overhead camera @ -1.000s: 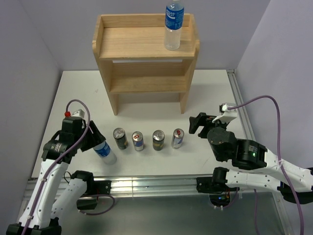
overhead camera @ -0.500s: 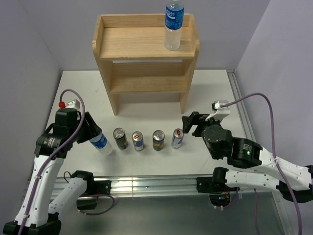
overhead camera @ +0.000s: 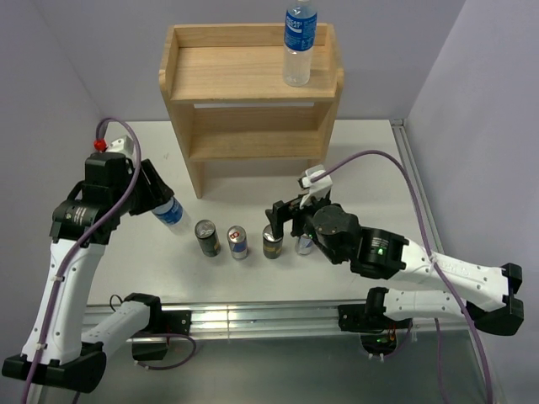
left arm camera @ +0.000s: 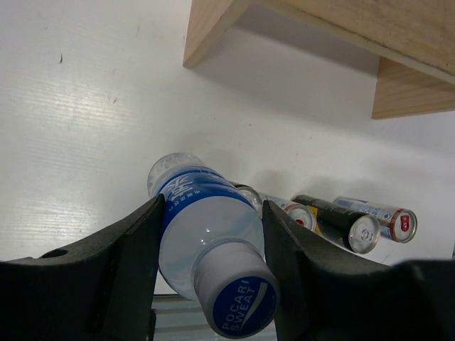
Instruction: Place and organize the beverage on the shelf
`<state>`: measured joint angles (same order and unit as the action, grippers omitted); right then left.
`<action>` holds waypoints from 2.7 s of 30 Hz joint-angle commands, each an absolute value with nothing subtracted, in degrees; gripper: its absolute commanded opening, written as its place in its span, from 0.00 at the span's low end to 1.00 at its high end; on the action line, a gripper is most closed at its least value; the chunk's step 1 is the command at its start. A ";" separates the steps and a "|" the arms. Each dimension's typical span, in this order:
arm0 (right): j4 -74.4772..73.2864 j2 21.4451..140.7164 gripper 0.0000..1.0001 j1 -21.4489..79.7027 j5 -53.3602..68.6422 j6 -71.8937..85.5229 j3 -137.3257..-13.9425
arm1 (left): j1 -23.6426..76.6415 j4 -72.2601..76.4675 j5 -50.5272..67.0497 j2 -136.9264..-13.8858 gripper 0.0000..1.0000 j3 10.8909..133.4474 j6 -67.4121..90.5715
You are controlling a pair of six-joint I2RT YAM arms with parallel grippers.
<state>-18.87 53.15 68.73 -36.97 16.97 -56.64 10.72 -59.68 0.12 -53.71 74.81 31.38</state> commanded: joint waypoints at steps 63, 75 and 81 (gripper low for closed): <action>30.94 105.38 1.00 73.30 -32.78 -21.09 -81.21 | 12.13 -56.51 16.17 -55.20 0.00 91.67 29.88; 29.89 106.26 0.22 71.46 -32.78 -19.78 -82.18 | 12.22 -56.69 15.91 -55.20 0.00 91.58 29.27; 29.18 105.47 0.00 71.46 -34.01 -19.16 -81.13 | 12.22 -56.08 14.25 -55.19 0.00 91.58 28.92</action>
